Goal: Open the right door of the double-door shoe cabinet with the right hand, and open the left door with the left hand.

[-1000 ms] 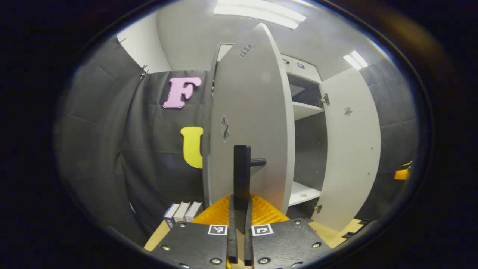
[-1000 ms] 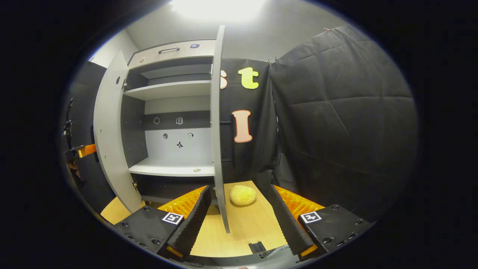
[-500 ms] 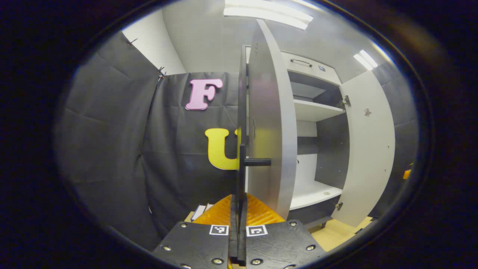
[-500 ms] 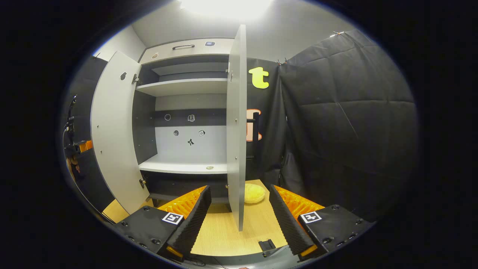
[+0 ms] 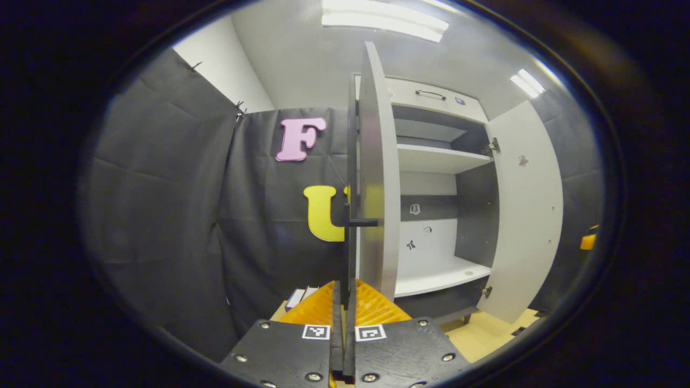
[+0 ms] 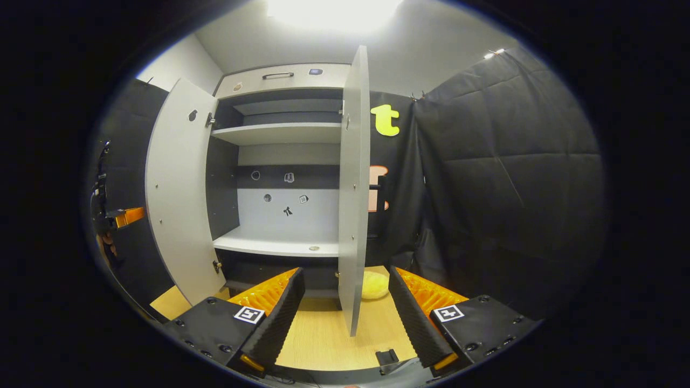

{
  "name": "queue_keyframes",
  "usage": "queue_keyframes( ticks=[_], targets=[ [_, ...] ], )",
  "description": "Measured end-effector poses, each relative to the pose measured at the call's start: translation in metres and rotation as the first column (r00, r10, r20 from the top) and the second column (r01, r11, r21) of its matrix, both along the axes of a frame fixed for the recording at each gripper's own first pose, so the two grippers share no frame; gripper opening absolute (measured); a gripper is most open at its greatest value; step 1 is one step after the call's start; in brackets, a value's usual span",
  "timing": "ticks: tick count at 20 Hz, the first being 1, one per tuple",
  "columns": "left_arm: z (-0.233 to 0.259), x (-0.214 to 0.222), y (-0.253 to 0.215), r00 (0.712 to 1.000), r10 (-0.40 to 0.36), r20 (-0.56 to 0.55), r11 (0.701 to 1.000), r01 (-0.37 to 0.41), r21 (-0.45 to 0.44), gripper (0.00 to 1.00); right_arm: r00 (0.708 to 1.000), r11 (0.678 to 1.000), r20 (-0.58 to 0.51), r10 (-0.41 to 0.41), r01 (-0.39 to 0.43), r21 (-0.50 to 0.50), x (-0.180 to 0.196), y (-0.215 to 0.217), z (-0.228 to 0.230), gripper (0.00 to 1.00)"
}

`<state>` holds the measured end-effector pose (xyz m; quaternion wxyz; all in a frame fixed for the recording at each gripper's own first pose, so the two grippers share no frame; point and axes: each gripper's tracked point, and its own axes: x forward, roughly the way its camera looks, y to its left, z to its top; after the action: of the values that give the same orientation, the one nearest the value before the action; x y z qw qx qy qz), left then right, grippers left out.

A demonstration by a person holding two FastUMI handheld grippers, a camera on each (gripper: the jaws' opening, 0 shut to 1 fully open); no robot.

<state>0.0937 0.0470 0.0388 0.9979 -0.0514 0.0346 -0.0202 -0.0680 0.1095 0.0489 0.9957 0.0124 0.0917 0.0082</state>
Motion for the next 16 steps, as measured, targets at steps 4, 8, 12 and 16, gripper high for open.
queue_keyframes(
  ticks=[4, 8, 12, 16],
  targets=[
    [0.000, -0.038, -0.009, 0.999, 0.050, -0.021, 0.999, -0.049, 0.005, 0.02, 0.999, 0.999, 0.013, 0.052, -0.052, 0.007, 0.000, -0.014, 0.005, 0.98],
    [0.006, -0.073, -0.012, 0.995, 0.102, -0.022, 0.994, -0.102, 0.039, 0.00, 0.996, 0.996, 0.018, 0.086, -0.087, 0.024, -0.002, -0.027, 0.001, 0.93],
    [0.012, -0.099, -0.021, 0.991, 0.137, -0.008, 0.990, -0.137, 0.046, 0.02, 0.994, 0.994, 0.012, 0.106, -0.107, 0.036, -0.005, -0.038, -0.004, 0.98],
    [0.011, -0.116, -0.022, 0.987, 0.164, -0.006, 0.984, -0.163, 0.066, 0.00, 0.992, 0.992, 0.018, 0.123, -0.123, 0.038, -0.005, -0.037, -0.005, 0.98]
  ],
)
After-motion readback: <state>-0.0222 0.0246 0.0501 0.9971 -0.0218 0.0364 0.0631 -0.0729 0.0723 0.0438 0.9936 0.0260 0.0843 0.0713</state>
